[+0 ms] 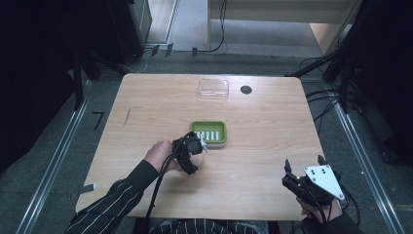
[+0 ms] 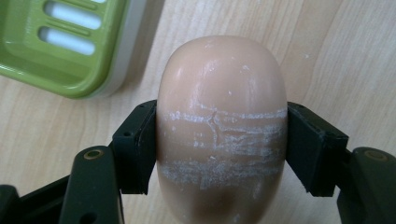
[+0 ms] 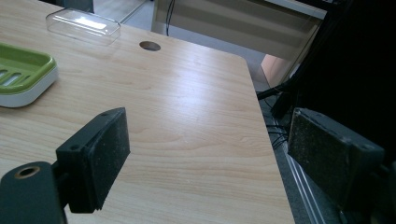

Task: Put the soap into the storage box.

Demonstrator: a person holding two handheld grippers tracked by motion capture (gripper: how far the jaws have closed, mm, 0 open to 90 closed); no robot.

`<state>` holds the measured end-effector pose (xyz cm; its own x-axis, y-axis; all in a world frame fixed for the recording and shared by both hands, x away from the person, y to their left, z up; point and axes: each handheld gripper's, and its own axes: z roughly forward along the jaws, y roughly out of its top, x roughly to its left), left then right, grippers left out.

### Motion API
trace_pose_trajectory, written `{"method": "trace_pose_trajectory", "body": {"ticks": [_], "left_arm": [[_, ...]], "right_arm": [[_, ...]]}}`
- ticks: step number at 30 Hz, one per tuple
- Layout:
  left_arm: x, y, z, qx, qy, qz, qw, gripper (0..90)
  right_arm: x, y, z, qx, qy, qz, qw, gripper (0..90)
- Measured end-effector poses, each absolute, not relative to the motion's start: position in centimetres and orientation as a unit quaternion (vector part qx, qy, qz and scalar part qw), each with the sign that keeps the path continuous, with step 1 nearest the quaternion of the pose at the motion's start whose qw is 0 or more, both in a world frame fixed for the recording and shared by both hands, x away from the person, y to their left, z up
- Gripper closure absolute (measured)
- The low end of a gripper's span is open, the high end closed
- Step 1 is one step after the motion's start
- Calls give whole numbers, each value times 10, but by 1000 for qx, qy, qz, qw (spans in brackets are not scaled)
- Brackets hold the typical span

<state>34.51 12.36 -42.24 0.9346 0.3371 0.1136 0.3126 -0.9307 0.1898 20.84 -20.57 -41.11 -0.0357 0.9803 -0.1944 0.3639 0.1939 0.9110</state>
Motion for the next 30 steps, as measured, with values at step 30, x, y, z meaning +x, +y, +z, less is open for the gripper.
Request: {"method": "trace_pose_trajectory", "body": {"ticks": [30], "left_arm": [[374, 122, -400, 981, 137, 92, 100, 335]], "right_arm": [[208, -206, -411, 533, 630, 343, 448, 136]]}}
